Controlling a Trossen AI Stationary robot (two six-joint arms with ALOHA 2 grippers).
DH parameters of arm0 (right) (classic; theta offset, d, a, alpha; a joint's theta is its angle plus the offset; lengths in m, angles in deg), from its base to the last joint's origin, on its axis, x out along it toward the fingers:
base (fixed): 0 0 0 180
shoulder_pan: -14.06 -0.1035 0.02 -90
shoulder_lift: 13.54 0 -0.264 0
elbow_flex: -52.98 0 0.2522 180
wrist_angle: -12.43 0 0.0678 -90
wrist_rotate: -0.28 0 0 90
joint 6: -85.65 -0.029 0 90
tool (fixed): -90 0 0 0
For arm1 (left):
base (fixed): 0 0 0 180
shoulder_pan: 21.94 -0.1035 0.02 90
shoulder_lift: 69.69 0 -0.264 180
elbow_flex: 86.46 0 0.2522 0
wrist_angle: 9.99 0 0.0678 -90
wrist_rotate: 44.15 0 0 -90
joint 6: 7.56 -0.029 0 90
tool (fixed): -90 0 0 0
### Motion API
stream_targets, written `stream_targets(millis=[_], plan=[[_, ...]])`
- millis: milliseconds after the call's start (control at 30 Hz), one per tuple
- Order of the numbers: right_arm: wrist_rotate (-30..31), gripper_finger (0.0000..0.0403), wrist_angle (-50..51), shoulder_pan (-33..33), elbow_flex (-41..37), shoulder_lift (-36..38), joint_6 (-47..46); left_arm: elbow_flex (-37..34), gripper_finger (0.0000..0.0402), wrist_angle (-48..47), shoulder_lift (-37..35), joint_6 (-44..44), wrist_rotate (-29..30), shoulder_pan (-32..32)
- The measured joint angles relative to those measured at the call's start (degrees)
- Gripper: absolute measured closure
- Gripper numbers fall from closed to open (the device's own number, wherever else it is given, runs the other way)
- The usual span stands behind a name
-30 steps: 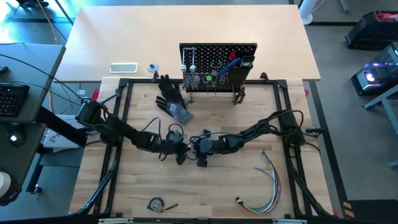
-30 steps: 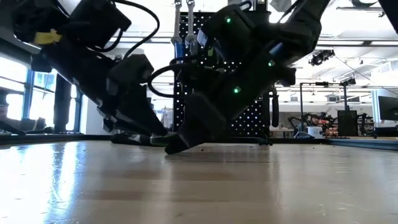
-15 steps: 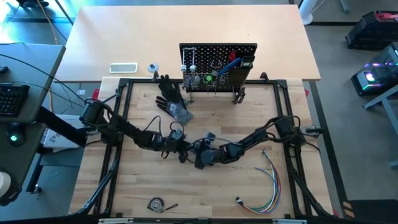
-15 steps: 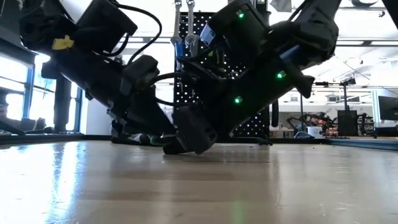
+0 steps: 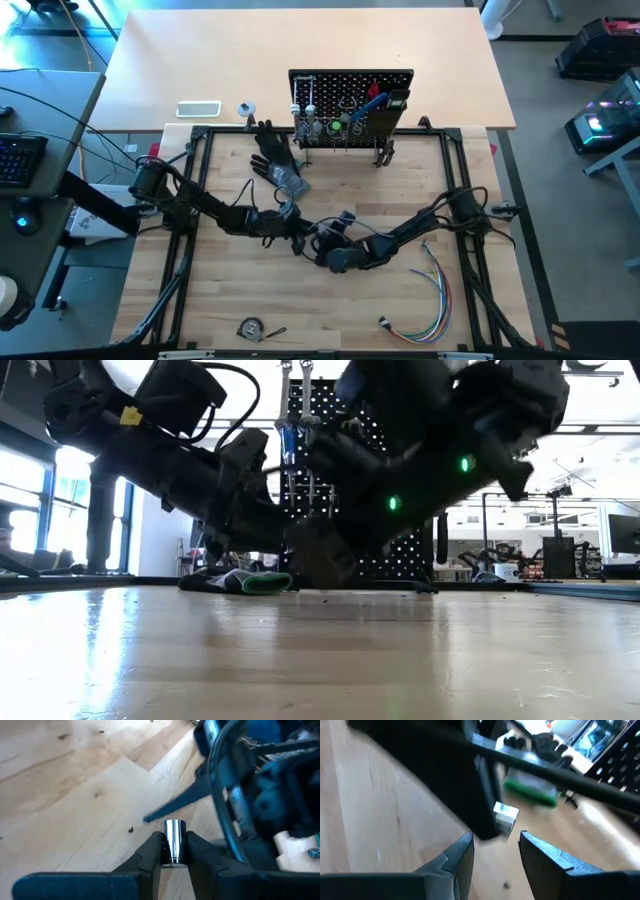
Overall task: Hang tools onto peg board
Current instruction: Put the silver socket into the black bin on the pegboard
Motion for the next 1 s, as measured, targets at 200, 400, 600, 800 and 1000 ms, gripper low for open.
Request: stream_targets(millis=[200,400,600,800,1000], plan=[[-0.5,0.0252,1.5,0.0,-0.1,4.4,4.9,0.1,0.034,2.9,-0.2,-1.8,-1.3,-1.0],[-1.0,0.0252,1.9,0.4,-0.1,6.2,3.7,-0.2,0.0341,6.5,-1.0,-3.3,-2.0,-2.0],[3.4,0.0251,-1.9,-0.4,-0.1,6.2,7.4,-0.4,0.0341,9.5,-1.6,-3.8,-2.0,-2.2],[6.1,0.0251,-3.2,-0.9,-0.1,6.9,9.4,-0.4,0.0341,12.7,-1.6,-3.8,-1.7,-2.2],[6.6,0.0252,-3.1,-1.1,-0.1,8.9,11.9,-0.4,0.0341,15.1,-1.7,-4.1,-1.6,-2.2]])
